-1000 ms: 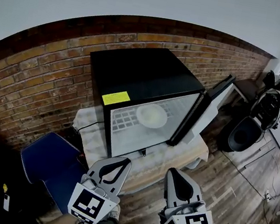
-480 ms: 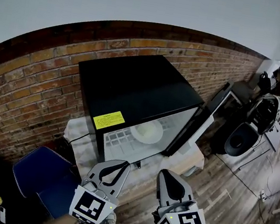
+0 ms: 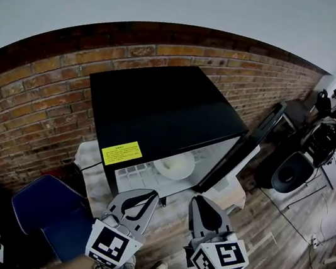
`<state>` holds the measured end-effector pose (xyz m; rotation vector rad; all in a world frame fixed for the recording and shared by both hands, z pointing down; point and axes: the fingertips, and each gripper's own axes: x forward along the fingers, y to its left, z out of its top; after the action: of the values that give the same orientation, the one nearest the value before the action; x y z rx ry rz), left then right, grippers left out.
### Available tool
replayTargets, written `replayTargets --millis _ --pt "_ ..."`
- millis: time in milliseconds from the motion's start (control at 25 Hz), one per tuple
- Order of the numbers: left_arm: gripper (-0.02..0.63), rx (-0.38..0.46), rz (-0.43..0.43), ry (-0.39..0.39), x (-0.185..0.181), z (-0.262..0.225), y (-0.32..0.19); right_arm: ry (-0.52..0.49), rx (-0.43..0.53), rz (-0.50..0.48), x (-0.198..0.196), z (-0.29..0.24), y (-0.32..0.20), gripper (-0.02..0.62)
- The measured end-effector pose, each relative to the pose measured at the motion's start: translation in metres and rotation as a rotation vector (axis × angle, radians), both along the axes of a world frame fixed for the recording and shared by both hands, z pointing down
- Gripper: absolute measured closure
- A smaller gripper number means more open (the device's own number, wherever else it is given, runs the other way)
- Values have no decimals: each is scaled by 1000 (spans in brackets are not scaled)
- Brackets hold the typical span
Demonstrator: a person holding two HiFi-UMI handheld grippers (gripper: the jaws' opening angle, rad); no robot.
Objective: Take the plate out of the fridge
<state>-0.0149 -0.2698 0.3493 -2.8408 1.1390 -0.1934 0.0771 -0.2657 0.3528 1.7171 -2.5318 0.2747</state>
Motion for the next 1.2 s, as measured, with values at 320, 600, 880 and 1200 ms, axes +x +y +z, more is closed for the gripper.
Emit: replayTargets --millis 320,600,880,1200 --pt "588 -10 -55 -5 14 6 -23 -53 -72 -31 15 18 -41 519" --pt "588 -21 -83 -24 22 14 -37 -201 -169 -60 21 38 -69 454" --pt "588 -40 -108 -27 28 22 -53 -222 -232 -32 31 69 -95 423" --pt "588 -64 -110 -41 35 37 -63 -413 -350 -4 34 112 -118 408"
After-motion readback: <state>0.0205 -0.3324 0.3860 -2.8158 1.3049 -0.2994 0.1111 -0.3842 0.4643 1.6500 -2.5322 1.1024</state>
